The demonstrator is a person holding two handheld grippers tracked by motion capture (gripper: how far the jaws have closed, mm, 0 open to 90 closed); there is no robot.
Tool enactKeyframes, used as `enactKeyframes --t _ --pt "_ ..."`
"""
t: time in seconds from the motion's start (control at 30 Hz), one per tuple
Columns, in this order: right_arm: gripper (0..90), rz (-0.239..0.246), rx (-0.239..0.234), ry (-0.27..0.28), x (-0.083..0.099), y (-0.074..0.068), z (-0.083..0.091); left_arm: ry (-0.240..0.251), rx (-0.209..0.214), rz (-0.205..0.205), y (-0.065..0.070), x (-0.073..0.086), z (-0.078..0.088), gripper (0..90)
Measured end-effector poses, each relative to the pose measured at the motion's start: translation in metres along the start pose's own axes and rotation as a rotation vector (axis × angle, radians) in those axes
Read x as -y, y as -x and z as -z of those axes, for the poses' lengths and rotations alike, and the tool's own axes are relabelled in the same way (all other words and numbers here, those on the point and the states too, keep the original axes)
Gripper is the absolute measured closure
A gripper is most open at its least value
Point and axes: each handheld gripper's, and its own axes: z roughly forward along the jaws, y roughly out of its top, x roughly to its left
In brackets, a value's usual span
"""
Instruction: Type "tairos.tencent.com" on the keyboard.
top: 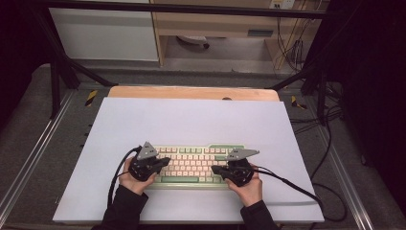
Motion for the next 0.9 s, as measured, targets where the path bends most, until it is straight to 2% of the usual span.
enactKeyframes --t 0.23,0.47,0.9 --pt "90.0 0.002 -0.002 0.004 0.000 0.000 0.000 0.007 -0.015 0.005 -0.002 0.001 0.004 90.0" --pt "90.0 0.002 -0.003 0.005 0.000 0.000 0.000 -0.010 -0.034 0.014 -0.008 0.005 -0.002 90.0" --pt "90.0 -0.001 -0.005 -0.001 0.001 0.000 -0.002 -0.024 -0.053 0.016 -0.009 0.009 -0.011 90.0"
